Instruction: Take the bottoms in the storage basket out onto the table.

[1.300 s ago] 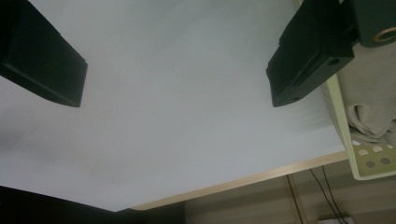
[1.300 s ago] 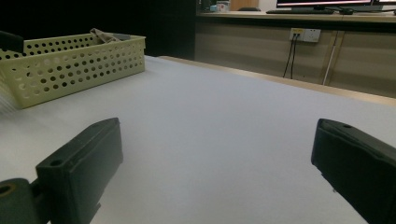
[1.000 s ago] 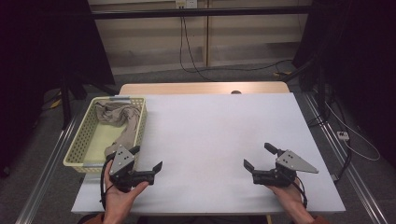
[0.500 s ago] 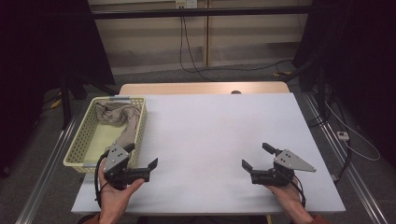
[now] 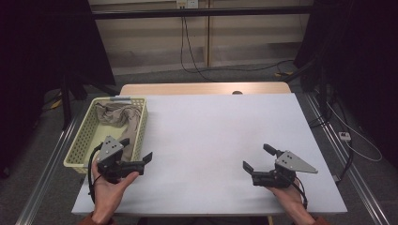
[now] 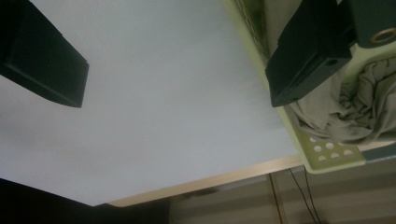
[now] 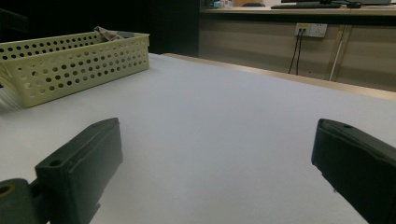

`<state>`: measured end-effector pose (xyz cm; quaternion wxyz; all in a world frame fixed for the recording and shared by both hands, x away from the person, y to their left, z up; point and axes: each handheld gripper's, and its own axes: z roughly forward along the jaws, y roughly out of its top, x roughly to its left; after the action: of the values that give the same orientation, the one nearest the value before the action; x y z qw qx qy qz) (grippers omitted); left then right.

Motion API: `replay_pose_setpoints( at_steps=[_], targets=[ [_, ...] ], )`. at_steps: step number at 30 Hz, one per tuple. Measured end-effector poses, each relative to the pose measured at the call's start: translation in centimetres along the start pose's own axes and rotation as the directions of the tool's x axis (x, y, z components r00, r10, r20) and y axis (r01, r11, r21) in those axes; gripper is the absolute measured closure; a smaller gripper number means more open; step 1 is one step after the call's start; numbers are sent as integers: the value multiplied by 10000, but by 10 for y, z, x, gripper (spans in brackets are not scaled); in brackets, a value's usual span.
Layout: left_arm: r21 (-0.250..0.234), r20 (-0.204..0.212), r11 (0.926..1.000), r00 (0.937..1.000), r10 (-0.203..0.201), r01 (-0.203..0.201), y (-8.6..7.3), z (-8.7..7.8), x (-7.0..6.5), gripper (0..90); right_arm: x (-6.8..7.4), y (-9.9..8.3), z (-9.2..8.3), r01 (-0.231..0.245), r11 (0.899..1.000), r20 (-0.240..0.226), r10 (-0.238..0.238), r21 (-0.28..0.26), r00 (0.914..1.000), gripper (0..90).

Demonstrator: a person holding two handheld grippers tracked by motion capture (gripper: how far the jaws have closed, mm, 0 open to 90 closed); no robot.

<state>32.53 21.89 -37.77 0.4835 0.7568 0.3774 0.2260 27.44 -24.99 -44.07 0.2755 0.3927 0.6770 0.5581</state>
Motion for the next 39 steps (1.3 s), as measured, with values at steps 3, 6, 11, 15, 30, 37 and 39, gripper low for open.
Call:
replay_pose_setpoints(
  at_steps=[3, 6, 11, 15, 30, 37, 39],
  targets=[
    [-21, -53, 10000, 10000, 12, -12, 3, 0, 2, 52, 0, 0, -1, -24, 10000, -31, 24, -23, 10000, 21],
    [-62, -69, 10000, 10000, 9, -9, 7, 0, 5, 56, 0, 0, -1, -24, 10000, -44, 24, -28, 10000, 20],
    [-124, -140, 9999, 9999, -15, 14, 10, 1, 10, 52, 0, 0, 0, -18, 10000, -54, 18, -20, 10000, 20],
    [-8, -197, 10000, 9998, -21, 21, 11, 4, 14, 52, 1, 0, 0, 2, 10000, -54, -2, -5, 10000, 20],
    [-7, -500, 9996, 9984, -282, 282, 29, 18, 35, 47, -1, 0, 0, -24, 10000, -50, 24, 8, 10000, 20],
    [-169, -627, 9994, 9975, -326, 316, 37, 18, 43, 48, -1, 0, 1, 4, 10000, -73, -4, 5, 10000, 20],
    [-215, -514, 9991, 9980, -372, 362, 39, 18, 45, 46, -1, 0, 1, -6, 10000, -75, 6, 12, 10000, 21]
  ],
)
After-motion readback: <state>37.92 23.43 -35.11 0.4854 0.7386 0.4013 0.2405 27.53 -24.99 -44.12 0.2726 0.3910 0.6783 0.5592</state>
